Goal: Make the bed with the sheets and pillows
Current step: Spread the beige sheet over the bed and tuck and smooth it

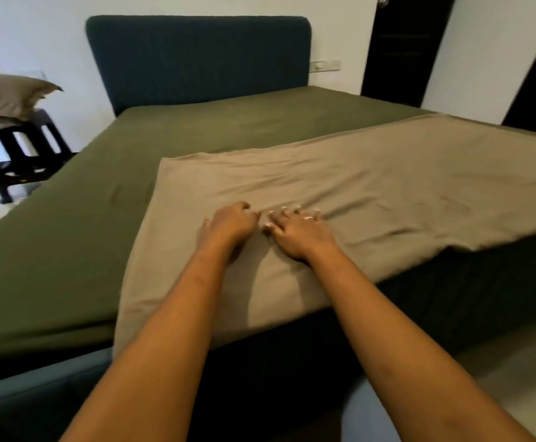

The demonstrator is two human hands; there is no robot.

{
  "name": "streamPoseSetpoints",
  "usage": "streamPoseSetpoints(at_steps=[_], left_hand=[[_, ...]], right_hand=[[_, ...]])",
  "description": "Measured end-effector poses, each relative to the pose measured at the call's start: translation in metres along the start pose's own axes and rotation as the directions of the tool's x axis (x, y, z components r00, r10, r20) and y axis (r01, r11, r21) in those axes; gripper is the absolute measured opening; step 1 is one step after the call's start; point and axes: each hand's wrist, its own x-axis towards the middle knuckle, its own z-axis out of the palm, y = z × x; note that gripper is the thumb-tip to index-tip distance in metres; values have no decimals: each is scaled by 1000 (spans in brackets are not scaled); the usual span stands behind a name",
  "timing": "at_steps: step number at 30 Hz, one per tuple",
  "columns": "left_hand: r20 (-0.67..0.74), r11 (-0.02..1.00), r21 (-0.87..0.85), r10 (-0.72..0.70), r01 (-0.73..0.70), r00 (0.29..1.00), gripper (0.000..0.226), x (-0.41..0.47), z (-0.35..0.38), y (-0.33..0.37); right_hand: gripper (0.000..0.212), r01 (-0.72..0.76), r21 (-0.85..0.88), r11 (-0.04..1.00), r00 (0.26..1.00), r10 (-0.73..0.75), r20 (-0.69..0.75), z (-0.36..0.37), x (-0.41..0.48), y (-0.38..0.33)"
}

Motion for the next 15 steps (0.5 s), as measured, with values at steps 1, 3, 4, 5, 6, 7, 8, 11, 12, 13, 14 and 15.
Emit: streamPoseSetpoints(at_steps=[1,3,4,5,6,7,8,11,12,13,14,15], left_hand=[[64,990,129,44,-52,997,47,-5,14,12],[114,949,302,55,-88,992,52,-12,31,30],[106,945,322,29,-62,994,54,-14,33,36],[102,949,315,4,-36,995,56,-14,36,41],[107,954,300,-8,-25,994,57,-15,38,46],[117,955,293,2,-37,993,58,-15,40,51],[129,952,297,37,-74,991,60,-16,43,56],[178,923,320,162,-212,971,66,-26,55,81],[191,918,312,193,-246,963,68,-28,60,89],[205,910,307,222,-277,953,69,-30,64,97],[222,901,305,248,-309,943,70,-32,67,104],[238,890,306,271,-337,933,71,-33,70,110]], right_hand=[[53,-88,-10,996,996,88,-23,-3,-7,32],[54,-290,-45,956,956,287,-63,-13,-26,94],[55,-383,-65,921,922,378,-81,-20,-35,121],[56,-472,-81,878,880,464,-98,-26,-46,146],[57,-559,-81,825,827,549,-118,-31,-56,168],[58,-649,-50,759,757,637,-143,-36,-65,186],[61,-732,19,681,670,725,-158,-40,-73,200],[75,-850,287,443,419,897,-143,-46,-88,215],[73,-844,339,415,380,910,-167,-45,-89,215],[66,-821,389,417,365,909,-203,-44,-88,215],[55,-785,437,438,365,898,-244,-45,-86,214],[42,-744,484,461,367,887,-281,-47,-83,216]])
